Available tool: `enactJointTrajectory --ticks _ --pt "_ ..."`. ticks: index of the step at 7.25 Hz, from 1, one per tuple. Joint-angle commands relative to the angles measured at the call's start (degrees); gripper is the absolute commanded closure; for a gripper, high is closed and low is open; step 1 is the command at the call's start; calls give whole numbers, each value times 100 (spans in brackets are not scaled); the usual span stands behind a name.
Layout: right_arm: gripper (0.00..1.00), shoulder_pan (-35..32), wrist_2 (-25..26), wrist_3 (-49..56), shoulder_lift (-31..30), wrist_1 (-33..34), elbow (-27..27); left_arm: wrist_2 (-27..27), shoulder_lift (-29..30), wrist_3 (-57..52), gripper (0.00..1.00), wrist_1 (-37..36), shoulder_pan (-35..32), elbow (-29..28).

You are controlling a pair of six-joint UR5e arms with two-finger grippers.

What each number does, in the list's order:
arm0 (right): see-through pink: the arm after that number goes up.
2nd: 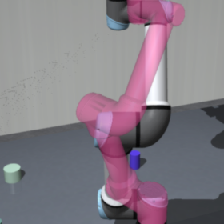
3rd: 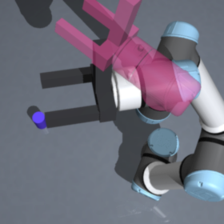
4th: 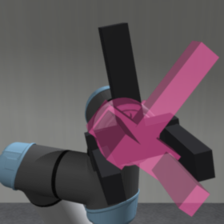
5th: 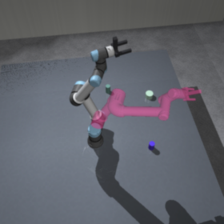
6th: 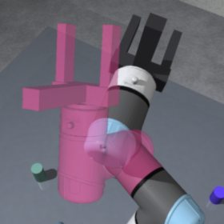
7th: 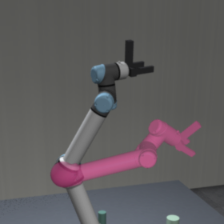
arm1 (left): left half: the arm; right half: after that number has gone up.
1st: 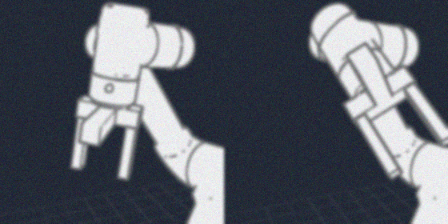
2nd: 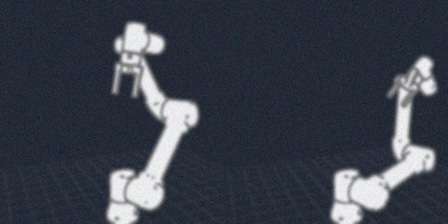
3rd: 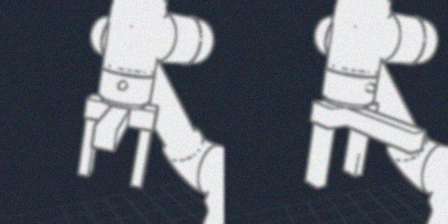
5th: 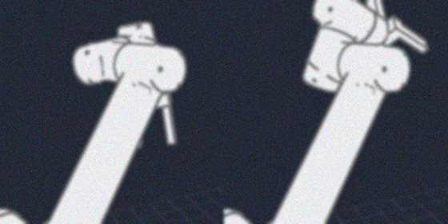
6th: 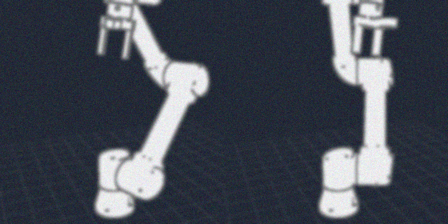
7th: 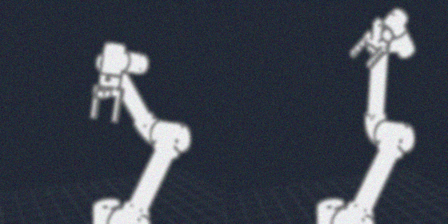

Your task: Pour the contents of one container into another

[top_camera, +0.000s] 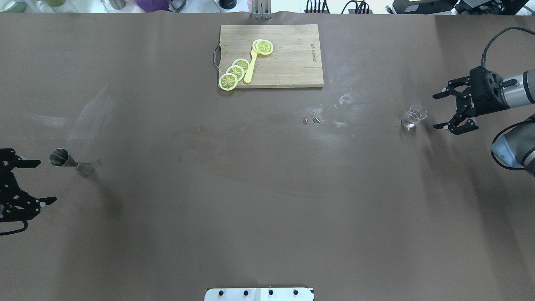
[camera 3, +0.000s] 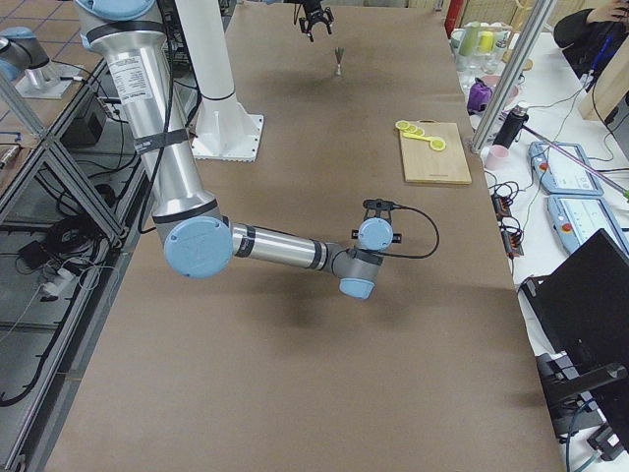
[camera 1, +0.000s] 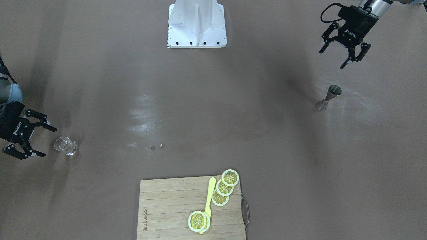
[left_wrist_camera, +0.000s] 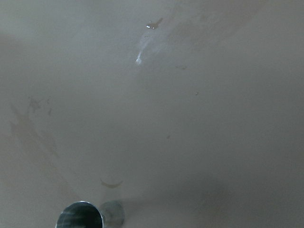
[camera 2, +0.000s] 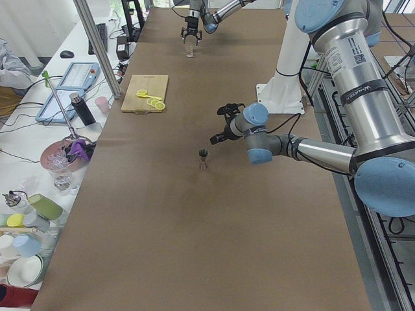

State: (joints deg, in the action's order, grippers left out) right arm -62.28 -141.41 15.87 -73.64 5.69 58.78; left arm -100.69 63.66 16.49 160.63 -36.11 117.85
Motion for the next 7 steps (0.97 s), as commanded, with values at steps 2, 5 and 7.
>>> enactJointTrajectory --ticks 2,5,7 --pt "1 75 17 4 209 11 -190 1380 -345 2314 1 1848 1067 -324" --pt "2 128 70 13 394 11 -349 4472 -627 2481 1 2147 3079 -333" --pt "3 189 70 4 394 2 -358 5186 -627 2869 1 2069 3747 -333"
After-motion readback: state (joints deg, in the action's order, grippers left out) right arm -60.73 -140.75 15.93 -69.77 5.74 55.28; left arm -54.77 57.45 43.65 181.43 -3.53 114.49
